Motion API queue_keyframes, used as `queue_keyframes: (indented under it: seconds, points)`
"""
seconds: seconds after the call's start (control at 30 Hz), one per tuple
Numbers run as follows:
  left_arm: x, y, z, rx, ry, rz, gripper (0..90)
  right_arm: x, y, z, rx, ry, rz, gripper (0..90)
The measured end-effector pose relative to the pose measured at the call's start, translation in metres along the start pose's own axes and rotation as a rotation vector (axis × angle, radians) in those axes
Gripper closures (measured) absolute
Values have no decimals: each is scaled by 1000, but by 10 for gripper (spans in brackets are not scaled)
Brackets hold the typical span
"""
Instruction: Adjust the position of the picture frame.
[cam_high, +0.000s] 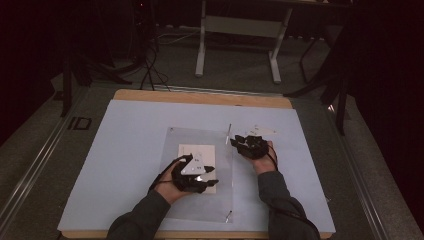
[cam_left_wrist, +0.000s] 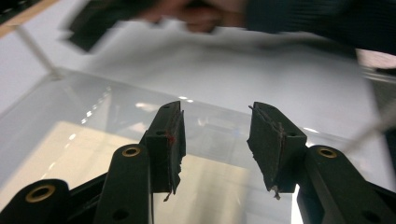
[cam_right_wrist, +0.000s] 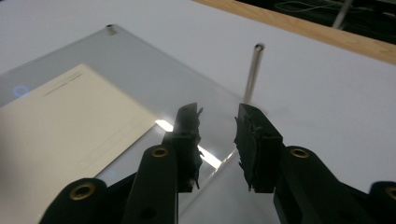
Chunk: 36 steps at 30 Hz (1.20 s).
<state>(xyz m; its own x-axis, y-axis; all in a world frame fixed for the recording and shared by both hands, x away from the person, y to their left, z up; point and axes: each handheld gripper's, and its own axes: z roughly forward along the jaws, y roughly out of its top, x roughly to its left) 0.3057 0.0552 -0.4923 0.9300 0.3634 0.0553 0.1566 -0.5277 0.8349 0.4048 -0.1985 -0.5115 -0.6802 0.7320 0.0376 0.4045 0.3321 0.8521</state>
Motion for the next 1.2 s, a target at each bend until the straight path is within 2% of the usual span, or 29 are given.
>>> queue_keyframes:
  seconds: [0.2, 0.43, 0.6, 0.87, 1.07, 1.2]
  points:
    - [30, 7, 11, -3, 53, -55, 557, 14, -20, -27, -25, 44, -34, 705]
    - [61, 17, 30, 15, 122, -77, 557, 33, -41, -60, -23, 80, -74, 706]
    - [79, 22, 41, 16, 154, -116, 567, 46, -52, -79, -25, 114, -98, 707]
    - [94, 30, 60, 14, 198, -147, 578, 68, -67, -99, -18, 179, -117, 707]
    - [103, 31, 78, 31, 203, -180, 588, 81, -73, -105, -10, 221, -134, 707]
    - [109, 34, 88, 50, 208, -185, 588, 89, -77, -111, -7, 251, -151, 706]
